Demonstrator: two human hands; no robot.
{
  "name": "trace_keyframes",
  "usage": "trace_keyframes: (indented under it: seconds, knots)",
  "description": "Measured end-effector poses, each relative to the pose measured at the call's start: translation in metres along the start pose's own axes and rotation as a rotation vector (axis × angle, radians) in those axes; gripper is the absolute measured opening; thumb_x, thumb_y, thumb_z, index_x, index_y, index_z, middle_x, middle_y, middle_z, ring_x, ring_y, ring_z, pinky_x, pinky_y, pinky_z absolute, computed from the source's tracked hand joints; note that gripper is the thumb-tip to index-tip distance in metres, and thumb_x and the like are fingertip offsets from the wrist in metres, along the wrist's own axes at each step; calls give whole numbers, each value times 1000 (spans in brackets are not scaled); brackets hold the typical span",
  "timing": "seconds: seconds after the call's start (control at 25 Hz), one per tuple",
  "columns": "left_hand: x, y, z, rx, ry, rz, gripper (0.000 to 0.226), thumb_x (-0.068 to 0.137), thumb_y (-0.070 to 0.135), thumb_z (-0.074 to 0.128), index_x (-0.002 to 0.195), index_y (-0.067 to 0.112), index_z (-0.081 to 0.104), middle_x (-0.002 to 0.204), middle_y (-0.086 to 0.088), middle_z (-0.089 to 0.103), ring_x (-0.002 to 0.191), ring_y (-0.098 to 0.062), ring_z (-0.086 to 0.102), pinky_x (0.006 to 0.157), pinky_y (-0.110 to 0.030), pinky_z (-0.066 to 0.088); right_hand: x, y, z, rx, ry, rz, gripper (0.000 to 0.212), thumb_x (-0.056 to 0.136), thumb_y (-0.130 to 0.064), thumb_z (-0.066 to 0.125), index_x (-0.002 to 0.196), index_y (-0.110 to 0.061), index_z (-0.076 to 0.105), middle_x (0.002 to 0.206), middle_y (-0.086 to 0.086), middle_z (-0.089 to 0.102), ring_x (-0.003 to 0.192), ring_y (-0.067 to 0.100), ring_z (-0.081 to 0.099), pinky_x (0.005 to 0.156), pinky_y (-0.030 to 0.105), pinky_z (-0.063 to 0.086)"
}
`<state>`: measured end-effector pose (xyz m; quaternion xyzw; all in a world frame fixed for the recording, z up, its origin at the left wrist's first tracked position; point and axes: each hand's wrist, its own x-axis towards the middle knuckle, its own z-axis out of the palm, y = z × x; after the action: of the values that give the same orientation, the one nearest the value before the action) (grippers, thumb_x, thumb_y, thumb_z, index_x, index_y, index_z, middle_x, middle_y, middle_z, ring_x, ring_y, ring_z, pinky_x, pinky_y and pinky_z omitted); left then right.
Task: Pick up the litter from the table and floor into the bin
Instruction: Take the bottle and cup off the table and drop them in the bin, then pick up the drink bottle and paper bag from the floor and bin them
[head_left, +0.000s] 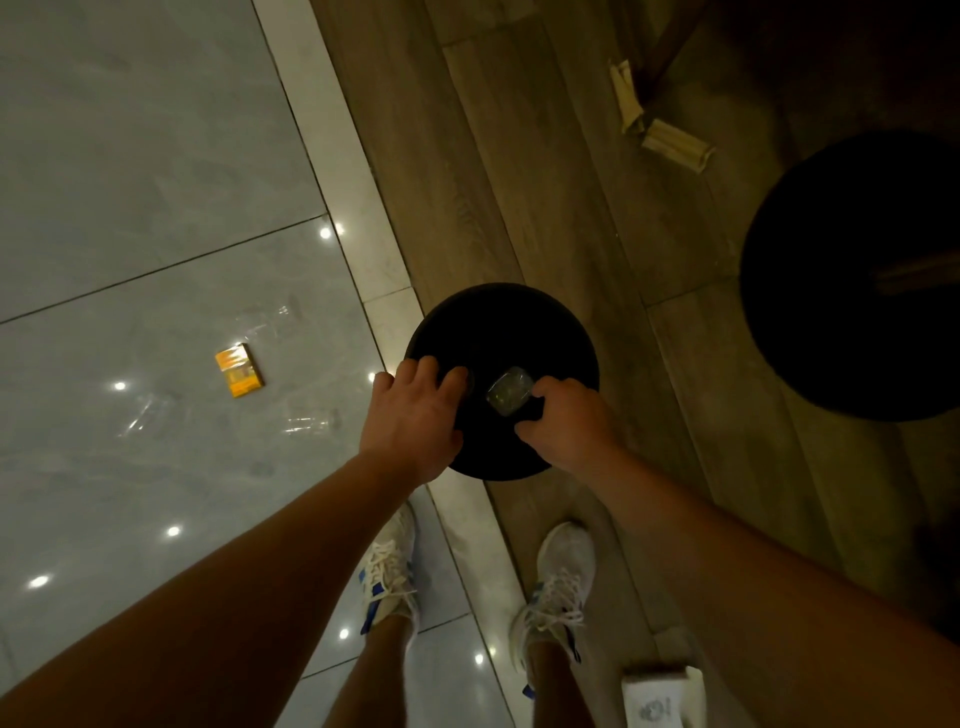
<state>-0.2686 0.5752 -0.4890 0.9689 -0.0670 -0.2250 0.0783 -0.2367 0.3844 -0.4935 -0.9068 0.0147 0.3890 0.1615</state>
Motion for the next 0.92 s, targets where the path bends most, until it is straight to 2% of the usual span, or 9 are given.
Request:
trace_keyframes:
  seconds: [0.24, 0.36, 0.6, 0.72, 0.84, 0.92]
  knots:
    - [-10, 4, 0, -42, -4, -17, 60, 81, 41, 61, 136, 23, 43, 126, -11, 53, 114, -31, 51, 95, -45, 43, -13, 1, 4, 90, 25, -17, 40, 83, -35, 66, 115, -11, 61, 106, 12, 67, 92, 33, 64, 75, 42, 57]
    - [-18, 11, -5, -60, -31, -15, 62, 82, 40, 60, 138, 24, 40, 129, -10, 51, 116, -31, 50, 96, -44, 44, -25, 4, 4, 147, 6, -16, 37, 83, -33, 65, 112, -10, 61, 102, 13, 68, 88, 33, 64, 75, 44, 57]
    - [-62, 34, -45, -82, -117, -16, 59, 84, 35, 59, 139, 24, 41, 132, -8, 51, 116, -28, 51, 97, -43, 44, -90, 19, -11, 276, -26, 9, 38, 86, -35, 62, 119, -18, 59, 111, 9, 68, 98, 29, 64, 80, 38, 54]
    - [-97, 59, -85, -79, -183, -52, 56, 84, 37, 60, 136, 24, 44, 129, -7, 53, 114, -26, 53, 94, -40, 45, -141, 28, -32, 301, -64, 59, 44, 84, -42, 59, 124, -24, 58, 120, 4, 67, 108, 27, 63, 89, 37, 53]
    - [-142, 90, -137, -98, -218, -63, 58, 85, 36, 59, 140, 25, 42, 127, -8, 55, 112, -26, 54, 92, -38, 48, -204, 32, -65, 260, -111, 72, 53, 86, -41, 59, 135, -23, 51, 134, 4, 60, 119, 25, 58, 94, 34, 48]
    - [-176, 108, -167, -137, -241, -88, 59, 85, 36, 59, 141, 24, 42, 127, -8, 56, 112, -26, 56, 91, -38, 49, -248, 32, -87, 275, -114, 68, 53, 87, -40, 59, 136, -21, 51, 135, 4, 60, 119, 25, 58, 95, 34, 48]
